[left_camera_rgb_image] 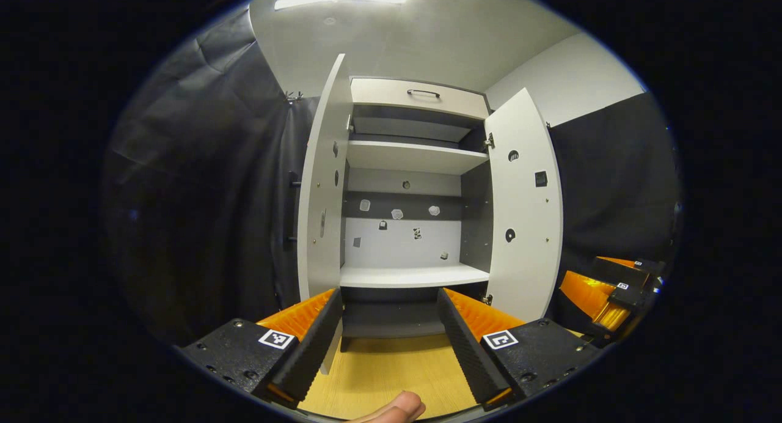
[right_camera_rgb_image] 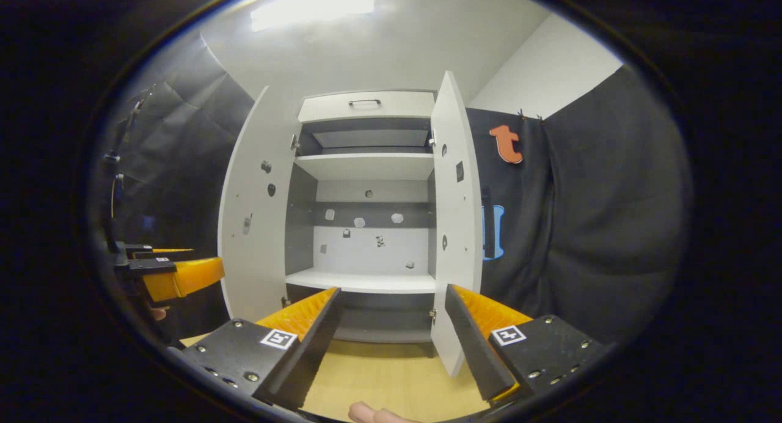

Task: Open the right door of the double-door shoe cabinet with the right hand, and open the left door with the left hand.

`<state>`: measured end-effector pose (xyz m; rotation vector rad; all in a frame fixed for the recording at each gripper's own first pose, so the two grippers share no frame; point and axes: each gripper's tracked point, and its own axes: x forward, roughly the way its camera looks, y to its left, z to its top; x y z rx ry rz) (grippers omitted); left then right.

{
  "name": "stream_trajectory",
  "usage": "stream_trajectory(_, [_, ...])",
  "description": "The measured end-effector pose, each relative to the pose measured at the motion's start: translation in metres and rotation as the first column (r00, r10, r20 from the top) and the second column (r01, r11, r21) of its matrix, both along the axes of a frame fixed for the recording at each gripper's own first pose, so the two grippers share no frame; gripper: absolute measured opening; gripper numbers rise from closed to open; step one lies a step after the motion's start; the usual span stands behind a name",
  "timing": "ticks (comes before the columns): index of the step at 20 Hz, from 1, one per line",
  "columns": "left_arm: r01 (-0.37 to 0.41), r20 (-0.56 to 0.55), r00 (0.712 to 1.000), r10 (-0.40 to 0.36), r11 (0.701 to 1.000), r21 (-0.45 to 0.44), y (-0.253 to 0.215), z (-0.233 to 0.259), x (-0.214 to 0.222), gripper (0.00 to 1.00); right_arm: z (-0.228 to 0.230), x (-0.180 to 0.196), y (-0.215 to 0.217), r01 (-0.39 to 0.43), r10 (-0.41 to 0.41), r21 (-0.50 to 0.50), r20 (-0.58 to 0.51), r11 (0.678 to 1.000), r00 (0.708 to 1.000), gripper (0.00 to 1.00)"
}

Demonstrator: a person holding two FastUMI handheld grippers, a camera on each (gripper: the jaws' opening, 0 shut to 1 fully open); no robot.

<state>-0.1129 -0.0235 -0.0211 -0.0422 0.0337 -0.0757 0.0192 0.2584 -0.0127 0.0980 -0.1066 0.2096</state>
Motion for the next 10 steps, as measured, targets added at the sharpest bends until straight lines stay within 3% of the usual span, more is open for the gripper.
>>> stream_trajectory(9, [0.020,-0.001,1.000,-0.020,1.000,-0.002,-0.025,-0.012,0.012,0.96,-0.017,-0.011,-0.020,0.010,-0.010,0.025,0.001,1.000,1.000,0.96])
stream_trajectory(10, [0.027,0.006,1.000,-0.027,1.000,-0.003,-0.030,-0.013,0.014,0.96,-0.019,-0.008,-0.024,0.022,-0.022,0.023,-0.006,0.999,1.000,1.00])
